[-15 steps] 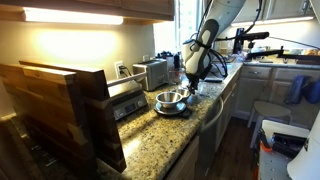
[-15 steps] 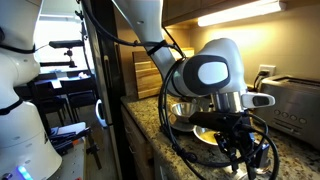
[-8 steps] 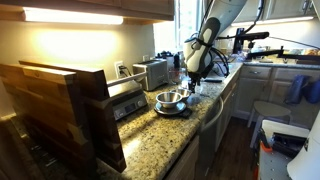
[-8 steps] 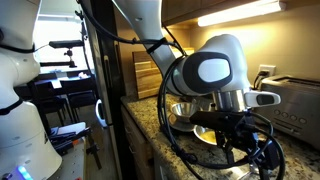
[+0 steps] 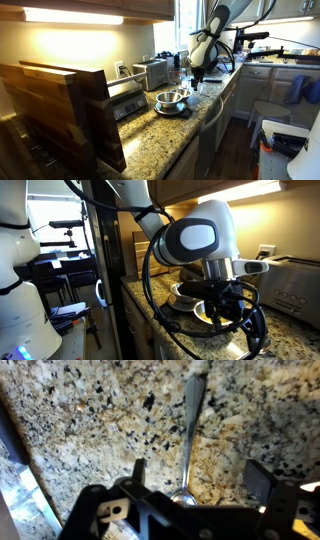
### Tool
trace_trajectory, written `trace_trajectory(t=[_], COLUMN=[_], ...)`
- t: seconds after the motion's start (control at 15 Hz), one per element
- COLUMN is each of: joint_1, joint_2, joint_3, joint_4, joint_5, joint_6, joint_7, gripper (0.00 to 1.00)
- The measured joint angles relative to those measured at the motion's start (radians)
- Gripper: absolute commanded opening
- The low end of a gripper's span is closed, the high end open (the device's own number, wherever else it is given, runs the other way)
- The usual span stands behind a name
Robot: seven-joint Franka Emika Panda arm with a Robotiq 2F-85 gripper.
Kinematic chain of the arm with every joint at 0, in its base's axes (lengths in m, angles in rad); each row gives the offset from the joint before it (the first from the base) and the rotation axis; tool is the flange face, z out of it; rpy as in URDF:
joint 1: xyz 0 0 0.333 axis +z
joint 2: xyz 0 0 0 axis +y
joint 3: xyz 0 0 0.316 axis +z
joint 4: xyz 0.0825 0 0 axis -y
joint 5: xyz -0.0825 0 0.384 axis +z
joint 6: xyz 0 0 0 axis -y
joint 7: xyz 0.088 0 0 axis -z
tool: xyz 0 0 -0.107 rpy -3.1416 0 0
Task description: Use the spoon to move the contents in the silver bowl into the other bowl
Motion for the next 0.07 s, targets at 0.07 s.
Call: trace_trajectory(t=[0.07], joint_1=[0.0], joint_2=[-0.023], joint_3=[-0.001], joint_4=[-0.024], joint_5=[0.0], joint_6=[0.001], joint_7=[-0.003], gripper=[1.0])
